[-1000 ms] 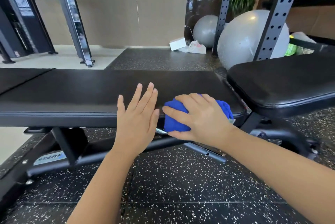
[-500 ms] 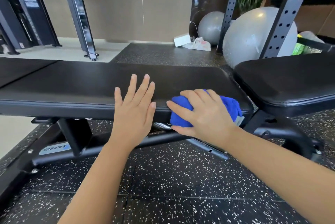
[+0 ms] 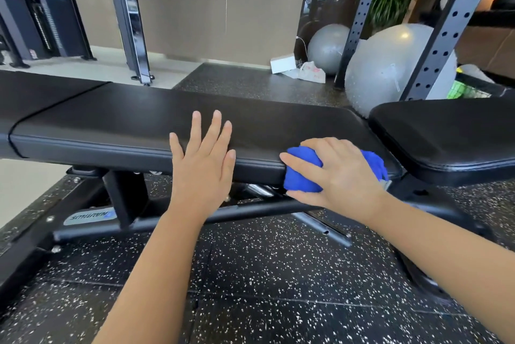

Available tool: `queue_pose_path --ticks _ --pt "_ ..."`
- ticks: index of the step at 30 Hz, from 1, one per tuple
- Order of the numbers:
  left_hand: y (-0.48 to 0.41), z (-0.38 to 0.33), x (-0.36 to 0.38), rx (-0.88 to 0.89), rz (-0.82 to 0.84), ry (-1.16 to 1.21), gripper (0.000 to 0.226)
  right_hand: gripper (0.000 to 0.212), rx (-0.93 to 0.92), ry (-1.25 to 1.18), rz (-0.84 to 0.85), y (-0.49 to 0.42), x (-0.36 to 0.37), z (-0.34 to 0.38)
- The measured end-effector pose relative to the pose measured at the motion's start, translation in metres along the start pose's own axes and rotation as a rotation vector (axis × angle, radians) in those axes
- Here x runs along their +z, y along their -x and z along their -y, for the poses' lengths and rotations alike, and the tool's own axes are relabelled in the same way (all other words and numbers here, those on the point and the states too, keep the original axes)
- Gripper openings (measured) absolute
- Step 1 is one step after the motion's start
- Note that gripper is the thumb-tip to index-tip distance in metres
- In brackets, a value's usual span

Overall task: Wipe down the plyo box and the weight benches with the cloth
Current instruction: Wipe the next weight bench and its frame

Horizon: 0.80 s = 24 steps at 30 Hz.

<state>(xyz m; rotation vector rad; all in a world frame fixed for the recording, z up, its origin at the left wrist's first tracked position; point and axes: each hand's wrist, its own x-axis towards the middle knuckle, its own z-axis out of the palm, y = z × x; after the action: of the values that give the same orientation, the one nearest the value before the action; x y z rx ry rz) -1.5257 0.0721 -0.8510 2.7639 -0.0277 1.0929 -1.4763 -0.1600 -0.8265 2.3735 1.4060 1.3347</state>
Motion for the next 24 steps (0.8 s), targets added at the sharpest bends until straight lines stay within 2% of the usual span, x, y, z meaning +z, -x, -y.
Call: queue_pose_path --ticks 4,8,13,21,24 --pt "0.002 0.010 -0.001 0.038 -0.014 0.013 0.051 0.053 -0.008 0.019 0.001 -0.038 0.018 0.029" --pt "0.009 0.019 -0.006 -0.002 0.007 0.002 0.052 0.049 -0.057 0.026 0.002 -0.007 0.007 0.007" --pt "0.018 0.032 -0.015 -0.081 0.036 0.004 0.056 0.049 -0.035 0.035 0.070 0.013 -0.003 -0.005" --pt "0.023 0.055 -0.026 -0.111 0.024 -0.011 0.055 0.053 -0.036 -0.042 0.059 -0.070 0.020 0.050" --pt "0.022 0.056 -0.024 -0.172 0.031 0.018 0.062 0.055 -0.055 -0.039 0.076 -0.066 0.022 0.048"
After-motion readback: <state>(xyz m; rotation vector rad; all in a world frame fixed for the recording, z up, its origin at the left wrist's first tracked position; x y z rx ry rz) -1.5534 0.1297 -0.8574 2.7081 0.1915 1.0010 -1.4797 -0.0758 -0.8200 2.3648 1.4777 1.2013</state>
